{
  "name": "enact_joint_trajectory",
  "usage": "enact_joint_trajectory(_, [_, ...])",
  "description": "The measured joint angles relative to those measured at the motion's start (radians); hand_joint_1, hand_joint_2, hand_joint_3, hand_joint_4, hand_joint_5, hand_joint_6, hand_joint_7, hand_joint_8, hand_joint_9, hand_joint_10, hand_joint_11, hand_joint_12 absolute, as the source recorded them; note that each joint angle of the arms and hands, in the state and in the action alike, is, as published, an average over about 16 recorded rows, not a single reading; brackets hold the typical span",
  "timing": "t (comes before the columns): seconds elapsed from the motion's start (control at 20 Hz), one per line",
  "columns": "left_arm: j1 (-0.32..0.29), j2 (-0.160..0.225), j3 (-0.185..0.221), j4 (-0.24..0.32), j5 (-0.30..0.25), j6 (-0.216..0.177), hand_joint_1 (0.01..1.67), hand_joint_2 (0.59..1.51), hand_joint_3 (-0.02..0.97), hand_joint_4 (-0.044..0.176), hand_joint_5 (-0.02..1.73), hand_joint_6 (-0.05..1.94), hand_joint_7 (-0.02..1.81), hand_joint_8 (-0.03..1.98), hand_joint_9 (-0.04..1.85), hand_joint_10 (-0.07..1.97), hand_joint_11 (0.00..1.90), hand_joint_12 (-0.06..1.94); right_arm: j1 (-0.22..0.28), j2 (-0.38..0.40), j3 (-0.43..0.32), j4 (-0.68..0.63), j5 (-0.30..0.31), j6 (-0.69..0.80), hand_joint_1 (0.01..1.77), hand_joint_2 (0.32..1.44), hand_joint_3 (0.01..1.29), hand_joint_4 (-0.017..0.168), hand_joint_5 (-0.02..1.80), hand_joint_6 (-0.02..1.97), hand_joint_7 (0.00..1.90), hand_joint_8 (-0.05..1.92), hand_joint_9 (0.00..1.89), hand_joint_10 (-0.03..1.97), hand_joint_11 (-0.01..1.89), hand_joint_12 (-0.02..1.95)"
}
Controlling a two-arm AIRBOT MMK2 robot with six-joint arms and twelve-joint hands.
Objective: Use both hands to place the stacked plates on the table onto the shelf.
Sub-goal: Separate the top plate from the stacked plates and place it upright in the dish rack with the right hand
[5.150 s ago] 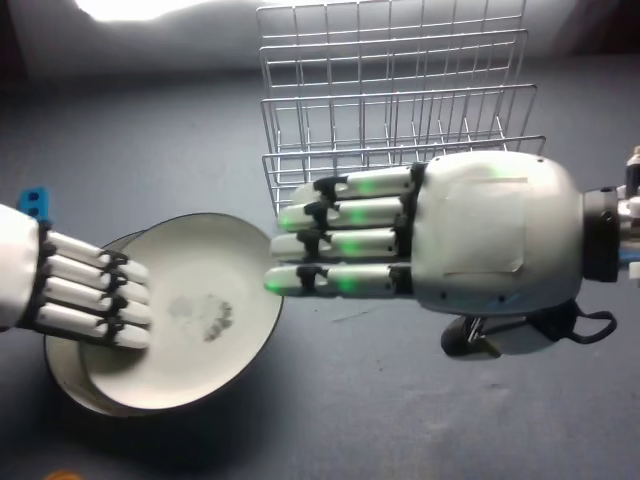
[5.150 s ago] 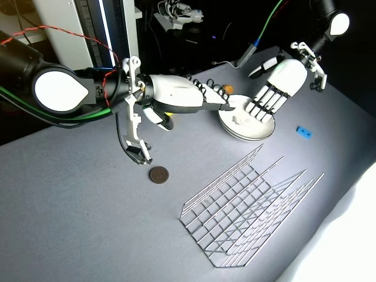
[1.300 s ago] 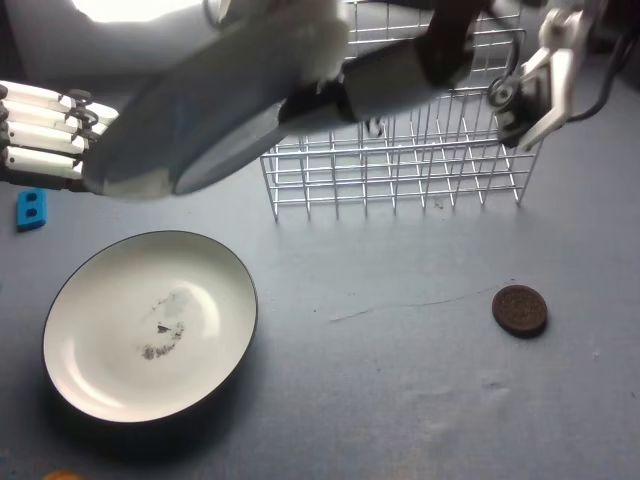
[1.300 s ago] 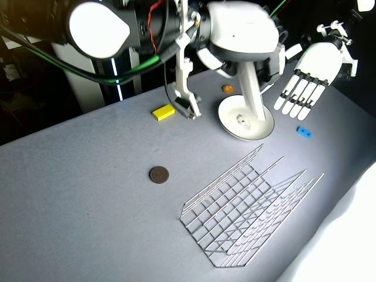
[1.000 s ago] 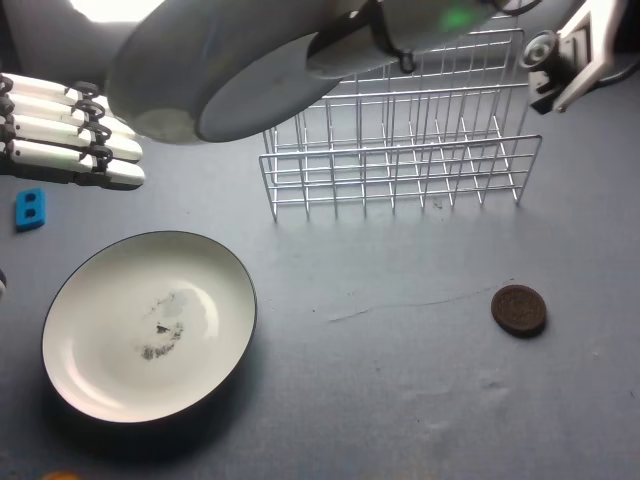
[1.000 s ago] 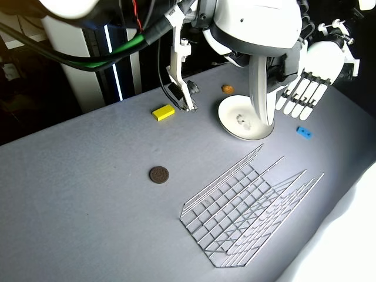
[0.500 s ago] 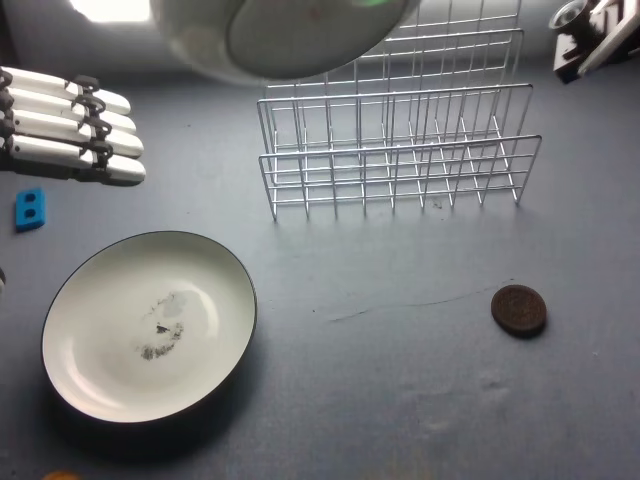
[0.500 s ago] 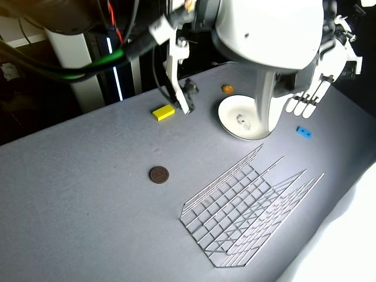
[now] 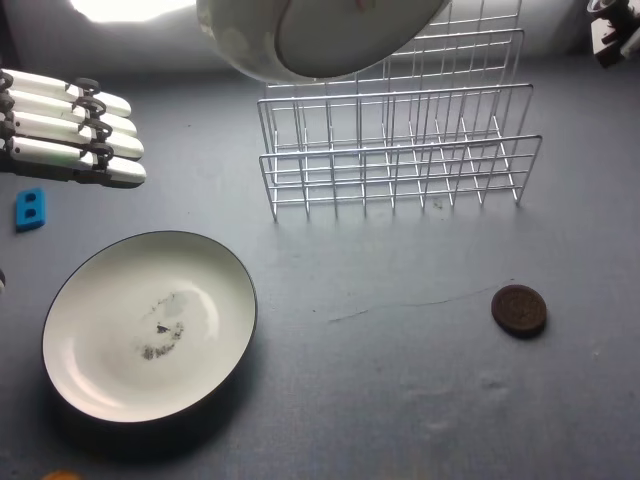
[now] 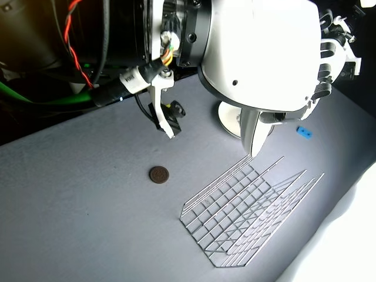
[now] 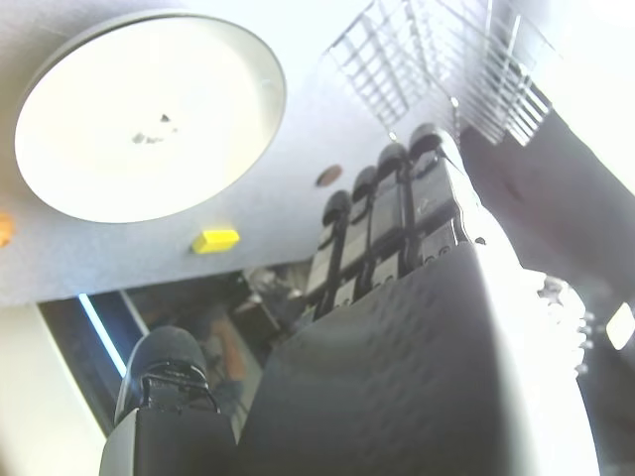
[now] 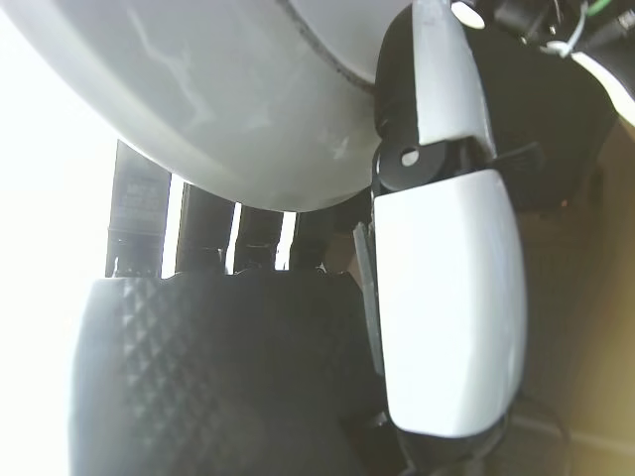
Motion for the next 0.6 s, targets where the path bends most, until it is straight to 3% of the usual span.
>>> enact_joint_trajectory(0.2, [-0.006, 0.000, -0.005, 0.007, 0.000, -0.005, 0.02, 1.083, 0.015, 0.001, 0.02, 0.02, 0.02, 0.01, 0.02, 0.01, 0.02, -0.01, -0.005, -0.005, 0.044, -0.053, 0.022, 0.078, 1.18, 0.98, 0.01, -0.004, 1.03, 0.81, 1.16, 0.61, 1.35, 0.02, 0.98, 1.01])
enact_joint_trajectory(0.6, [-0.020, 0.002, -0.018, 0.020, 0.000, -0.019, 0.02, 1.084, 0.015, 0.001, 0.02, 0.02, 0.02, 0.01, 0.02, 0.01, 0.02, -0.01, -0.039, -0.032, 0.126, -0.067, 0.008, 0.094, 1.18, 0.98, 0.01, -0.004, 1.03, 0.81, 1.17, 0.60, 1.36, 0.02, 0.98, 1.01])
